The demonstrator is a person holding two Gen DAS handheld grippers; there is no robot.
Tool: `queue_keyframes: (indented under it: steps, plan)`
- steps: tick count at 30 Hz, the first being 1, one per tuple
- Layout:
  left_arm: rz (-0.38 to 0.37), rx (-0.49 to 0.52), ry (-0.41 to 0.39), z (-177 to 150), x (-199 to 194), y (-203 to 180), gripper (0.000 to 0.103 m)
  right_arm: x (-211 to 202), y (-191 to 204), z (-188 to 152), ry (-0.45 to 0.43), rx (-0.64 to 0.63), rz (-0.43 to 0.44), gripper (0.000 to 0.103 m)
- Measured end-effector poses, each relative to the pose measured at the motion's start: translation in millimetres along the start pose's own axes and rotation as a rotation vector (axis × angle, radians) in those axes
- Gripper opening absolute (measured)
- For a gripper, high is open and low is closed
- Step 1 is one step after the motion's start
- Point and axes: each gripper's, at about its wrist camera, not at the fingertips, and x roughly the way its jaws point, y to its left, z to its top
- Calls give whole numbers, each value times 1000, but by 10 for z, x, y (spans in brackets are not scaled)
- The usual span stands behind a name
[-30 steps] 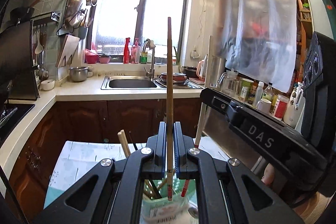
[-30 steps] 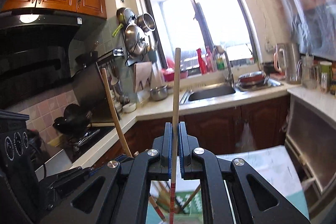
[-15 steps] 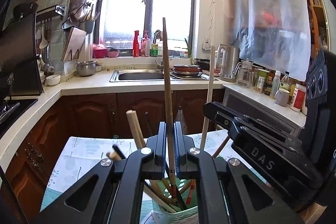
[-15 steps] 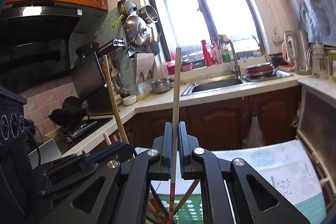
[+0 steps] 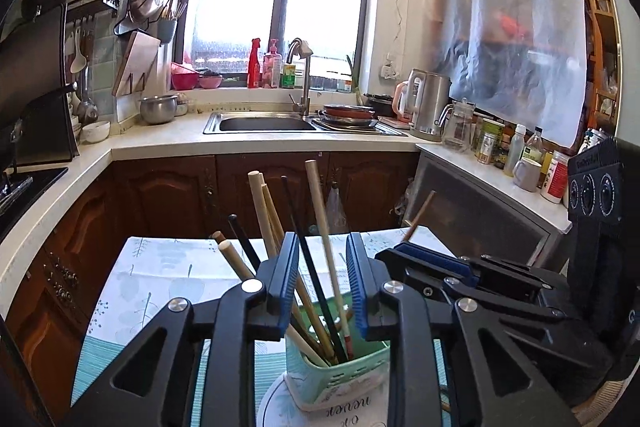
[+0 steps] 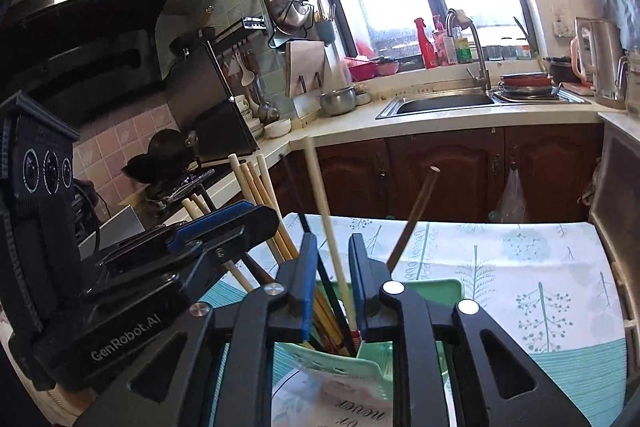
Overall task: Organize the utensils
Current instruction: 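Lift both chopsticks and drop them into the green holder, opening both tools, then lower both tools toward the spoons beside the placemat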
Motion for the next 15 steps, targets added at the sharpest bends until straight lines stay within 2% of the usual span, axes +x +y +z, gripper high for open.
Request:
queue_keyframes:
  steps: [2, 4, 7, 11, 13, 15]
  plan:
    - [-2, 3, 9, 11, -74, -19, 34, -77, 22, -14, -2, 5, -2, 21]
    - [1, 5, 9, 10, -175, -45, 50, -174, 59, -15, -1, 9, -4, 21]
    - [-18, 3, 30, 1, -346, -97, 51, -356, 122, -20, 16, 20, -7, 21]
    - [-46, 3, 85, -84, -608, -177, 53, -621, 199, -99, 86, 52, -27, 26]
    - [-66, 4, 113, -158, -737, -207, 62, -768, 233, -203, 127, 56, -55, 28]
    - [-70, 7, 142, -247, -854, -239, 65, -924, 267, -343, 169, 61, -70, 28]
